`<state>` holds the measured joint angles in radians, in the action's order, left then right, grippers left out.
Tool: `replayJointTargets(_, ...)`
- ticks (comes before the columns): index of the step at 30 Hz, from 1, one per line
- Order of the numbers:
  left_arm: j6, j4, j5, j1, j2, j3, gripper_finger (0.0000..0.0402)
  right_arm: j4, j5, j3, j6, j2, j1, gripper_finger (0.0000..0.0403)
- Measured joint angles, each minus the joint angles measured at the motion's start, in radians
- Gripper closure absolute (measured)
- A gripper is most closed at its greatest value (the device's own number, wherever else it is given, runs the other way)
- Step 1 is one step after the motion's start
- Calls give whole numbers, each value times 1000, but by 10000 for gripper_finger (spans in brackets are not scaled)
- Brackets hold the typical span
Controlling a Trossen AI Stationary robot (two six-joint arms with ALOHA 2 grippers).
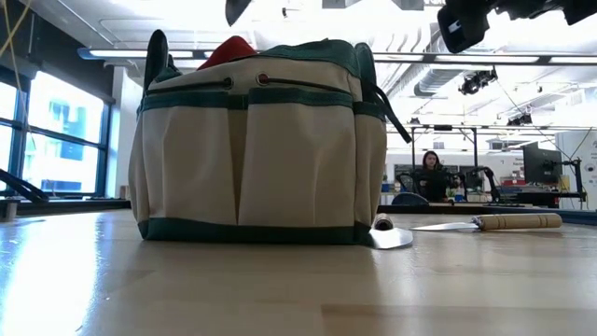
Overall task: Pick & Place Garden tools in Gardening bag
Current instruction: Put the left brown trowel into the green gardening bag
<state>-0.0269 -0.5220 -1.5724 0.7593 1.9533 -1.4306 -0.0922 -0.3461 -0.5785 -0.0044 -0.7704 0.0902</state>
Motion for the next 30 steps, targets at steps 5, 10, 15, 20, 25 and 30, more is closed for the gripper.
replayJointTargets(5,50,26,0,10,4,0,341,1,-1,0,0,0,0,163)
replayJointTargets(10,110,77,2,22,9,2,341,-1,0,0,0,0,0,163)
replayJointTargets(15,74,84,2,28,9,2,341,-4,-1,0,0,0,0,163)
replayJointTargets(20,50,83,2,50,9,2,341,-12,-1,0,4,0,0,163)
replayJointTargets(25,29,83,2,66,9,2,341,-11,0,0,7,0,0,163)
replayJointTargets(30,27,86,1,73,9,2,341,-11,2,0,37,0,0,163)
